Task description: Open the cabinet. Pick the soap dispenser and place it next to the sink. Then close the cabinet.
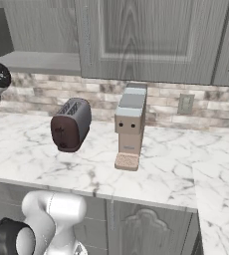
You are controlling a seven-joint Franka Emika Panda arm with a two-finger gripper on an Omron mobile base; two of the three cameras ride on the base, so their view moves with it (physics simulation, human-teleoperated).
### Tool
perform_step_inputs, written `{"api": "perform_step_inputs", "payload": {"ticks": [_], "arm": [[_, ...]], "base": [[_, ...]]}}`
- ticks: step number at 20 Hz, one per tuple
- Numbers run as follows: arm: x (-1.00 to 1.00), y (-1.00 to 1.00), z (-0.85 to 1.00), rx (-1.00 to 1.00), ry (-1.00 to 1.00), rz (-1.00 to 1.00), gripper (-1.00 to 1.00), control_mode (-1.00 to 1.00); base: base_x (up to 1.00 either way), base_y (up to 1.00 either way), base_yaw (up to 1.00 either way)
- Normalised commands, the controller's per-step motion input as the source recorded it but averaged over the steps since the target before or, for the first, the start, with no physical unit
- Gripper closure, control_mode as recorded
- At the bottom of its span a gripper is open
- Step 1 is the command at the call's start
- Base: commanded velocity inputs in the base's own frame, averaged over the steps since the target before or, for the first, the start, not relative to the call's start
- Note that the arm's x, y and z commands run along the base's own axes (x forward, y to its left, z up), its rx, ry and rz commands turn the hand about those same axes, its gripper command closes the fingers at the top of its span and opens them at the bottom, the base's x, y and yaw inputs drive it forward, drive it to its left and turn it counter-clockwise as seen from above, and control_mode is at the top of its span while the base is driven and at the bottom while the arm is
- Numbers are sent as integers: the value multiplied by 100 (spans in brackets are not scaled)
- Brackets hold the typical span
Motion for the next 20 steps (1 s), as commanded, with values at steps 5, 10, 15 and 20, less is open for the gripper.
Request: {"api": "perform_step_inputs", "payload": {"ticks": [5, 10, 15, 20], "arm": [[-5, 46, -2, -8, 5, 0, -100, -100], [0, -16, -10, -8, 3, 1, -100, -100], [0, -38, 0, -3, 0, 0, -100, -100], [0, -47, 3, -2, -4, 0, -100, -100]], "base": [[0, 0, 0], [0, 0, 0], [0, 0, 0], [0, 0, 0]]}}
